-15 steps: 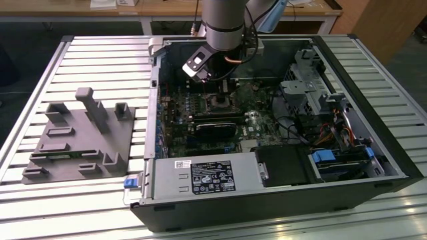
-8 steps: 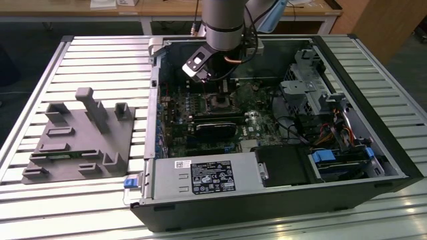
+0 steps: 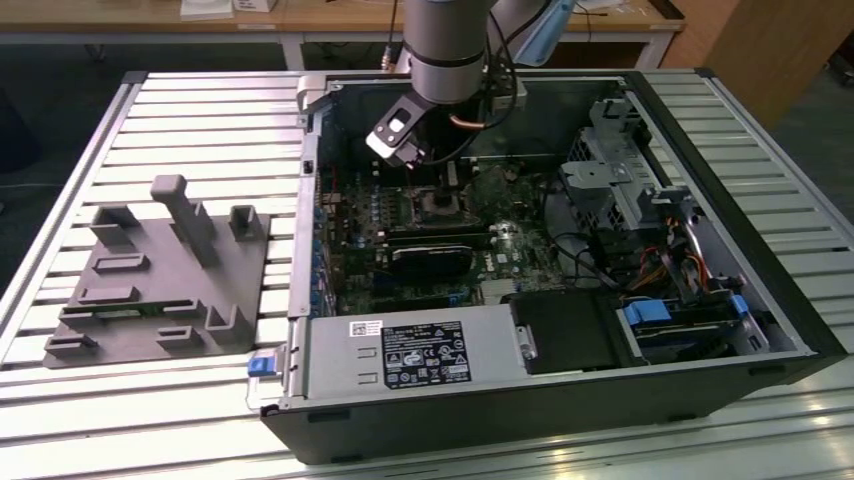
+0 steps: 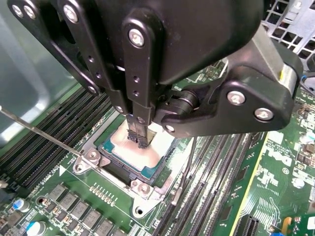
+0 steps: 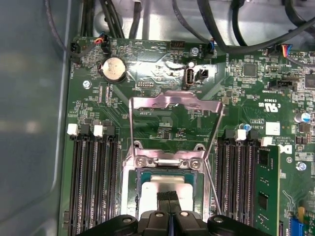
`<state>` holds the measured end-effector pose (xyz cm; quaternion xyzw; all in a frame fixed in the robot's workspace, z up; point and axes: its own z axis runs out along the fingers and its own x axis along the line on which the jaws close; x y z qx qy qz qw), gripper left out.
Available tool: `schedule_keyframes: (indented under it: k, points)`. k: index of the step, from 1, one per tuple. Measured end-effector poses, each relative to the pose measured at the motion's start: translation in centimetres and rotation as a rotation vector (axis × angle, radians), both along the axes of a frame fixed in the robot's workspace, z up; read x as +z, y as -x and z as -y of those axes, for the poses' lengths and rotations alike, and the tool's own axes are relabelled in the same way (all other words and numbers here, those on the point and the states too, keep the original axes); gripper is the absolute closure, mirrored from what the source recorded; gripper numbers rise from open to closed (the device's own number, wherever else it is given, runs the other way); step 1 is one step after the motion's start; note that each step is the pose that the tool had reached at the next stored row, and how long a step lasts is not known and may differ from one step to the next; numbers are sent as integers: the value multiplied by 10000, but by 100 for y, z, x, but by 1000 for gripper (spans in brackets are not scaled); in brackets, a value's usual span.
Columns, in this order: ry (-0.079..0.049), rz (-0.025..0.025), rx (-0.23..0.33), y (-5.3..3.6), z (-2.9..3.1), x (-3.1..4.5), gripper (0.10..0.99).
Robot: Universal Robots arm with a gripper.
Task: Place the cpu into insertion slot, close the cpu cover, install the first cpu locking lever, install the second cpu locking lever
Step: 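Place the cpu into insertion slot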
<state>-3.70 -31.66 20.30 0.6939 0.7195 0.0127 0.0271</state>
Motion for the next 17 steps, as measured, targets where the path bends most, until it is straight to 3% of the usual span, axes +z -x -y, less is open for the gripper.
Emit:
schedule_keyframes:
  k: [17]
  points:
    - [-2,-3,47,4,1,-33,980]
